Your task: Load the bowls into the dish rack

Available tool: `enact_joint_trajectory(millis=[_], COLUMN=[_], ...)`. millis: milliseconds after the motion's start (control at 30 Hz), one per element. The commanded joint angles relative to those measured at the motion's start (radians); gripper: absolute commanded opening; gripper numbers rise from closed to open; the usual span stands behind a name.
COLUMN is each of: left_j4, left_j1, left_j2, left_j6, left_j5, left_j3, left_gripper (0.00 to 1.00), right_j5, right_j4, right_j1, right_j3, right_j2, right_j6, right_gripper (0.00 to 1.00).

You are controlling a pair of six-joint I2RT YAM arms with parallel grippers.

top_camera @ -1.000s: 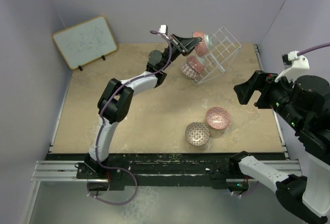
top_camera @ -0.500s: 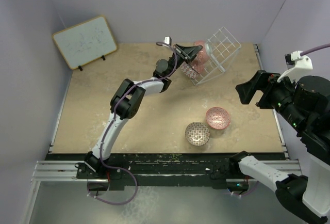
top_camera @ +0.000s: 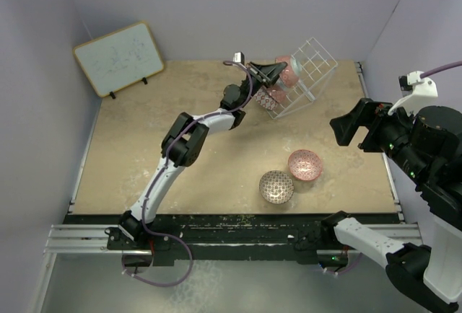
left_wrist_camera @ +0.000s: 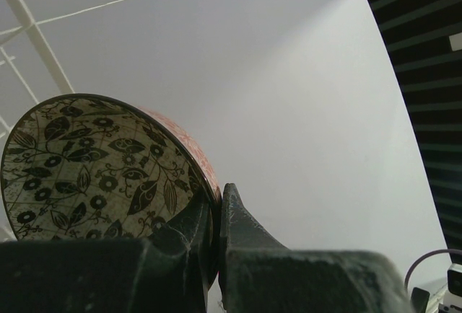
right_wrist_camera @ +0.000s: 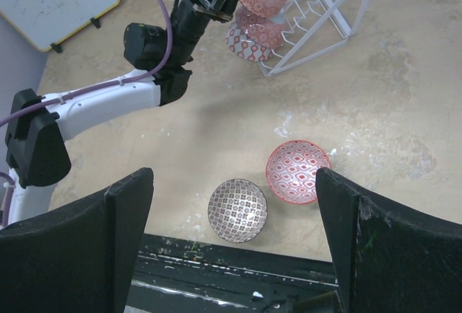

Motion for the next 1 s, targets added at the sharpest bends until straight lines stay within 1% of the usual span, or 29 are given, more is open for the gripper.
enact_joint_trajectory(millis=[0, 267, 700, 967], left_j4=[0.084, 0.084, 0.097, 0.092], left_j1=[-0.002, -0.002, 0.003, 0.008], left_j2=[0.009, 0.026, 0.092, 0.093], left_j6=[-0.036, -0.066, -0.131, -0.143], left_j5=[-0.030, -0.060, -0.120, -0.150], left_j3=[0.072, 0.042, 0.040, 0.025], left_gripper=[0.00, 0.00, 0.00, 0.00], right_j5=[0.026, 0.025, 0.025, 0.022], right_j4=[0.004, 0.005, 0.005, 0.004], right_j1=[0.001, 0.001, 0.001, 0.001], right_j3=[0.025, 0.013, 0.004, -0.007], right_j2=[0.008, -0.002, -0.005, -0.007], right_j6=[0.000, 0.006, 0.007, 0.010], right_gripper=[0.95, 0.95, 0.95, 0.95])
